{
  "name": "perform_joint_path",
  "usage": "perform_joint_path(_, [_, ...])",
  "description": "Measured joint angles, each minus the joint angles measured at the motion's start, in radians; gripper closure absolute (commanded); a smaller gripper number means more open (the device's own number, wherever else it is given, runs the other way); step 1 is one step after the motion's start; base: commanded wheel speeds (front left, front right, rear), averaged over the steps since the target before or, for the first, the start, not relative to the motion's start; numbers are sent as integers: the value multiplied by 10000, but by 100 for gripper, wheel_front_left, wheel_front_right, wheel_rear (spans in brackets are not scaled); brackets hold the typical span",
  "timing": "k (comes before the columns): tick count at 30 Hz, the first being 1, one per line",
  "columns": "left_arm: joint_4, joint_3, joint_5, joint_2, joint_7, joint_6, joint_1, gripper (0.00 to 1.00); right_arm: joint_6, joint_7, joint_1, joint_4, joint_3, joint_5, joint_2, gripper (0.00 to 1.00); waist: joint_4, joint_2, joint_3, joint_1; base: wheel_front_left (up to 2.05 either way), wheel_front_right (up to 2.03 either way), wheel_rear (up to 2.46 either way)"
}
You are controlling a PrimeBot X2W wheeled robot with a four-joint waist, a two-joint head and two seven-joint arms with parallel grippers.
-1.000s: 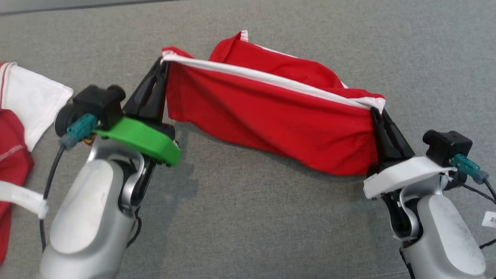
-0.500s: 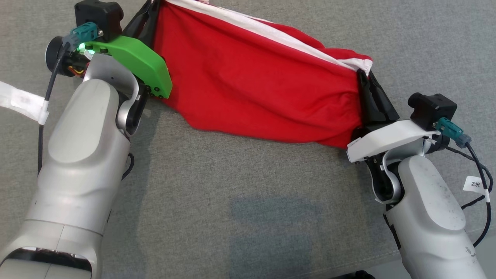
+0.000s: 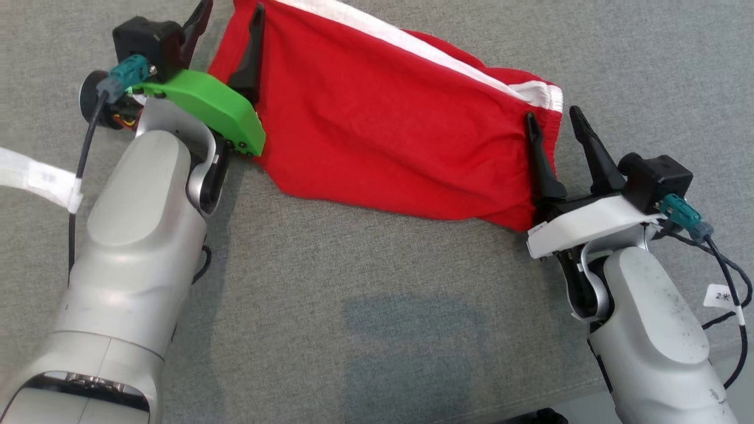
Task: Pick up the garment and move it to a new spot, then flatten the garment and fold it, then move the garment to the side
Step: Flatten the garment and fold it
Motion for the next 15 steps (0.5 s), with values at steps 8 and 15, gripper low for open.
perform_joint_path(8, [-2297,692,422,305,-401,911,1662,0,0,-42,921,-1507,-545,-654,-261,0,251,0,-501,0,0,0,0])
perform_joint_path(15, [-5193,1409,1168,579,-426,1703,3743,0,0,-42,1472,-2383,-1156,-1051,-245,0,489,0,-978,0,0,0,0])
